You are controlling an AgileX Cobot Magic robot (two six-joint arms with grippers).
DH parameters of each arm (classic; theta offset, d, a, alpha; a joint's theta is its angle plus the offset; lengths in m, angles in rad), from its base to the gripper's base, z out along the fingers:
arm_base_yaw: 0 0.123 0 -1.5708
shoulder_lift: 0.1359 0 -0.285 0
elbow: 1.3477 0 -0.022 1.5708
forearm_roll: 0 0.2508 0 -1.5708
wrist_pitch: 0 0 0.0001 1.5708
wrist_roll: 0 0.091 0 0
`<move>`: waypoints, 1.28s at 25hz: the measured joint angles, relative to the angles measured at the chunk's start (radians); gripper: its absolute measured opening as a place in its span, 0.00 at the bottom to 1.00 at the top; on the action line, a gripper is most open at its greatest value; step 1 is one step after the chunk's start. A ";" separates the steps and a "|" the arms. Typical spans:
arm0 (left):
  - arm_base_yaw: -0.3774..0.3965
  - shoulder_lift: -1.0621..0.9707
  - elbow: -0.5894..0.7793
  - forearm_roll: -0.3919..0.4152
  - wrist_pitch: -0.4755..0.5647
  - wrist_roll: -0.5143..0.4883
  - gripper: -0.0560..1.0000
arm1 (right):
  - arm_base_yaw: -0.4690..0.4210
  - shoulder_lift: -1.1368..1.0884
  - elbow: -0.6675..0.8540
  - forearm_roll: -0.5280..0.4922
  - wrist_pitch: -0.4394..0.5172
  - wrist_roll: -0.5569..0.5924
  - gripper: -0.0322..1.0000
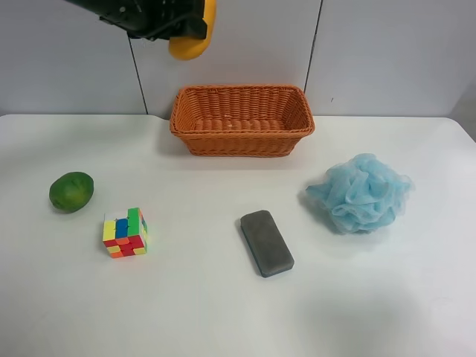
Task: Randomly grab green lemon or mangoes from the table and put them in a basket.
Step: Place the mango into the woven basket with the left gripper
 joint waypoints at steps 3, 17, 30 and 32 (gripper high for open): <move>-0.015 0.142 -0.138 0.000 0.020 0.000 0.58 | 0.000 0.000 0.000 0.000 0.000 0.000 0.99; -0.087 0.558 -0.411 0.005 0.026 0.018 0.58 | 0.000 0.000 0.000 0.000 0.000 0.000 0.99; -0.088 0.558 -0.420 0.005 0.007 0.022 0.95 | 0.000 0.000 0.000 0.000 0.000 0.006 0.99; -0.088 0.558 -0.420 0.005 0.009 0.023 0.98 | 0.000 0.000 0.000 0.000 0.000 0.006 0.99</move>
